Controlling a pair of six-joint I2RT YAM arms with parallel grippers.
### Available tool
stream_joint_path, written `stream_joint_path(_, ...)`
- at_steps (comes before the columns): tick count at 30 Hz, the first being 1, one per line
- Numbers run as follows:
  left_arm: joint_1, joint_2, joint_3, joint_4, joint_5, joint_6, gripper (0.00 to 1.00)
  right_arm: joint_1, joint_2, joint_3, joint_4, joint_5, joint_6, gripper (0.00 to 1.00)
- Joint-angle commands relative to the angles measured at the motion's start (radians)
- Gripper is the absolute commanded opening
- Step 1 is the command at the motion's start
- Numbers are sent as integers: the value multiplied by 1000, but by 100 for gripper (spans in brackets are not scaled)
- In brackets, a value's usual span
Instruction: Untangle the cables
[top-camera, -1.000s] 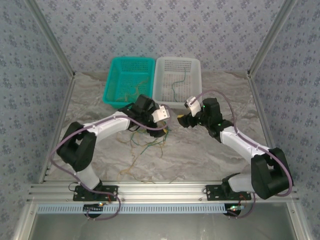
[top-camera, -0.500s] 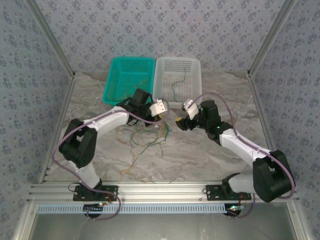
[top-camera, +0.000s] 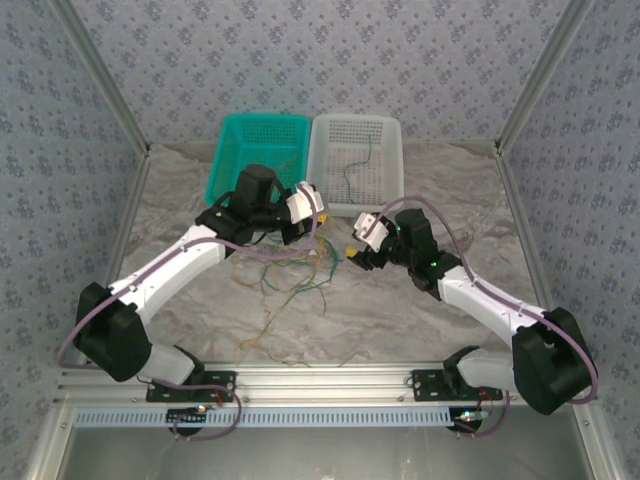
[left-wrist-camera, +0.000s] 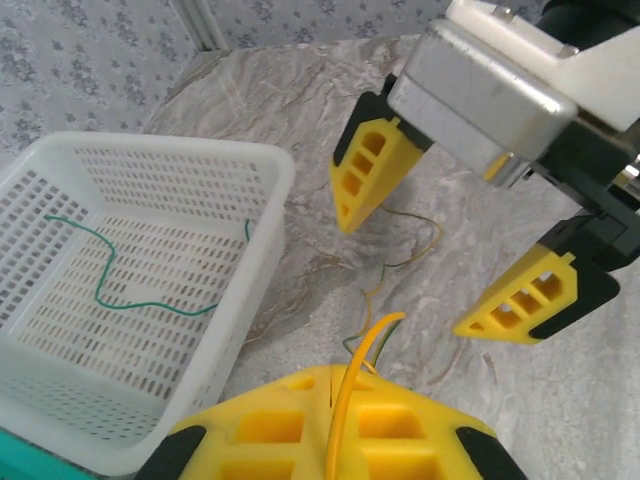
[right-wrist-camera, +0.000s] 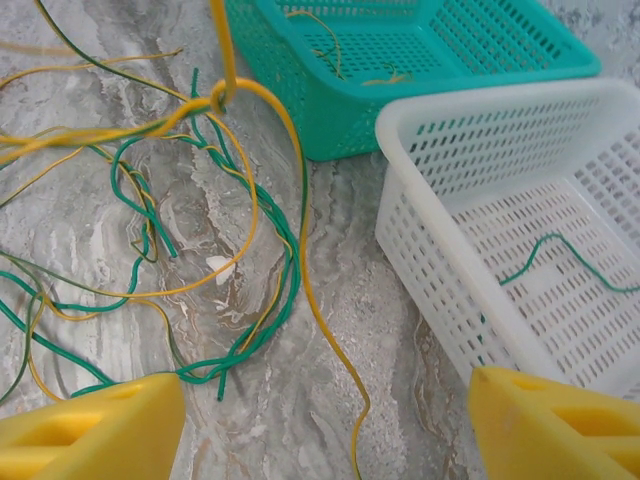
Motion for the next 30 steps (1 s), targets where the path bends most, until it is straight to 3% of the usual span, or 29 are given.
stream_joint_path(1, -9, -43, -10, -15, 47, -8, 0, 22, 4, 57, 36, 18, -46, 77)
stream_joint_path(4, -10, -61, -24, 8, 54, -20, 0, 44, 42, 81, 44, -25, -60, 73)
stream_joint_path(6, -9, -72, -33, 28, 59, -29, 0, 63, 75, 103, 53, -20, -58, 60)
stream_joint_path(7, -11, -78, -36, 32, 65, -34, 0, 64, 89, 114, 56, -16, -49, 47)
stream_joint_path(9, -9, -89, -46, 53, 56, -52, 0, 61, 120, 145, 52, 7, -30, 5)
stream_joint_path(10, -5, -96, -56, 67, 43, -61, 0, 57, 129, 159, 40, 22, -19, 0)
stream_joint_path(18, 162, -230, -191, 304, -21, -238, 0, -49, 13, 129, 59, 167, 122, 0)
stream_joint_path(24, 251, -292, -227, 351, -79, -257, 0, -168, -130, 110, 6, 208, 230, 0)
stream_joint_path(30, 301, -323, -164, 430, -73, -391, 0, -239, -264, 124, -70, 188, 311, 0)
